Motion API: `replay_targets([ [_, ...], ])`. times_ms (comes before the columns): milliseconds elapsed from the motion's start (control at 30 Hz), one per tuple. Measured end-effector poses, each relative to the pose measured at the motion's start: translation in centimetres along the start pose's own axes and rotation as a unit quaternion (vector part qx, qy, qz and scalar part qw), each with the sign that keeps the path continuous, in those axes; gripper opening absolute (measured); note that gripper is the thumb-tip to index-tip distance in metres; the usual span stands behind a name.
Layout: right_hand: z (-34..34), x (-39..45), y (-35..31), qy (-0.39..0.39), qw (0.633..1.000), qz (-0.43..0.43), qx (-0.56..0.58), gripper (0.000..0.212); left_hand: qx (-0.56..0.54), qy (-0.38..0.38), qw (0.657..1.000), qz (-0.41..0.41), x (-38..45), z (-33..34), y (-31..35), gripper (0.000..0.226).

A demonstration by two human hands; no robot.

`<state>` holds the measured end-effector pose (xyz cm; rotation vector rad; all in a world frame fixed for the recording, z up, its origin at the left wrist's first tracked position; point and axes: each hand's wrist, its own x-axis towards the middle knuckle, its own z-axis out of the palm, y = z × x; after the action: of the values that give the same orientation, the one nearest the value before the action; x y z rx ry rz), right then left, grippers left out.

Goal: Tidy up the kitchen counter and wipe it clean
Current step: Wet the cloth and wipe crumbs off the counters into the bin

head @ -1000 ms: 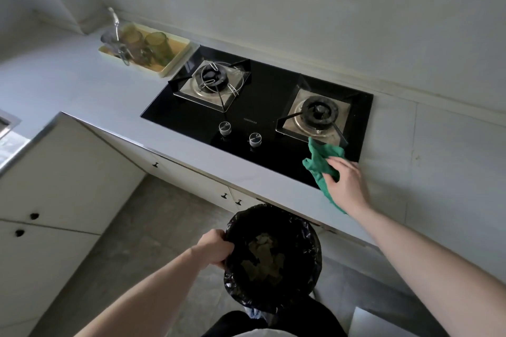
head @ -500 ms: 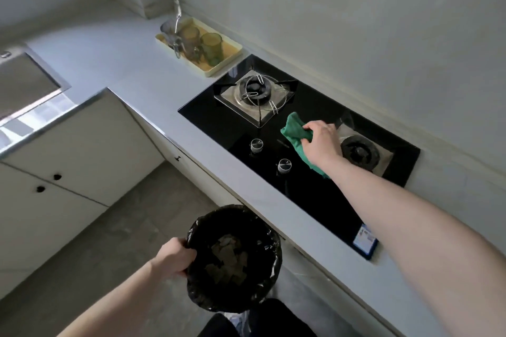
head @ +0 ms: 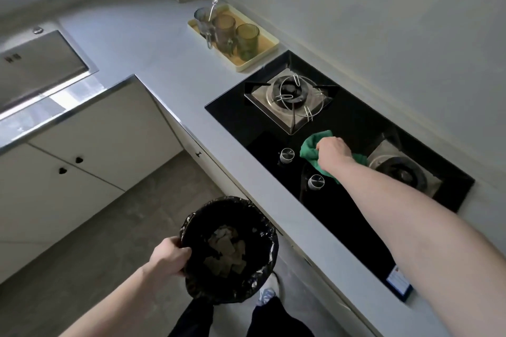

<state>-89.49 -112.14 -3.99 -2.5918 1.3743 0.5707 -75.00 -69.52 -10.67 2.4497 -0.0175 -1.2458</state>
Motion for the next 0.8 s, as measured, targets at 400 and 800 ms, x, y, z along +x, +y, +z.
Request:
replay_targets([
  [400,0.4,-3.7,-5.1,-0.05,0.974,-0.073,-0.206,0.043,0.111,-0.053,0.992,0.029,5.9,-3.2,1.7,0.032],
  [800,8.3,-13.9,-16.3,0.005,0.984,-0.071,0.161,0.034,0.153,-0.081,0.981,0.086,4.4,-6.2,4.6,0.013],
])
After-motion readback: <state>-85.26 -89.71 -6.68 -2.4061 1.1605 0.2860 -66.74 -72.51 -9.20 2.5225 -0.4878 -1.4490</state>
